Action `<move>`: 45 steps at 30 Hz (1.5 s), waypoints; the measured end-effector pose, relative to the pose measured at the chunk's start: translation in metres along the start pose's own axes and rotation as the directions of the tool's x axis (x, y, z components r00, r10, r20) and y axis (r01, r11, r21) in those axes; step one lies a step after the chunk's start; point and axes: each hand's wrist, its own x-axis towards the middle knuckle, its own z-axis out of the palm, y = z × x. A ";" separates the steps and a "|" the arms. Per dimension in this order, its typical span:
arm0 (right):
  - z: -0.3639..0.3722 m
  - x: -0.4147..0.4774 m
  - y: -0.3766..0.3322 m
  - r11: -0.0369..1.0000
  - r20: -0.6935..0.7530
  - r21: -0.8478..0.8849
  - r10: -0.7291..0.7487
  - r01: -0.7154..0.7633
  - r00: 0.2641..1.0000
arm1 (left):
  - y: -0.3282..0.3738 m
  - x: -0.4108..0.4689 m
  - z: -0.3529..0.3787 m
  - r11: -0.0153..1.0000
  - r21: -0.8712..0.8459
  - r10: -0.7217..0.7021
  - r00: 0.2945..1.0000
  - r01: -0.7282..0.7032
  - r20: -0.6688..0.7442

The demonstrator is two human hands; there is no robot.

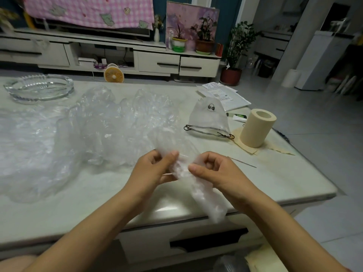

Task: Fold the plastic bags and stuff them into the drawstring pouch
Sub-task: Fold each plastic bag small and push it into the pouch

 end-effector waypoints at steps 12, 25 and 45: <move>0.004 0.004 0.001 0.986 0.170 0.085 0.125 -0.141 0.977 | -0.001 -0.003 -0.007 0.965 0.258 0.022 0.998 -0.038 0.064; 0.011 0.012 0.010 0.989 -0.070 -0.040 -0.142 0.139 0.987 | -0.003 0.000 -0.007 0.899 -0.108 -0.389 0.888 0.424 0.244; 0.009 0.007 0.013 0.997 -0.008 0.069 0.023 -0.023 1.000 | -0.020 -0.003 -0.008 0.966 0.162 -0.218 0.972 0.202 0.086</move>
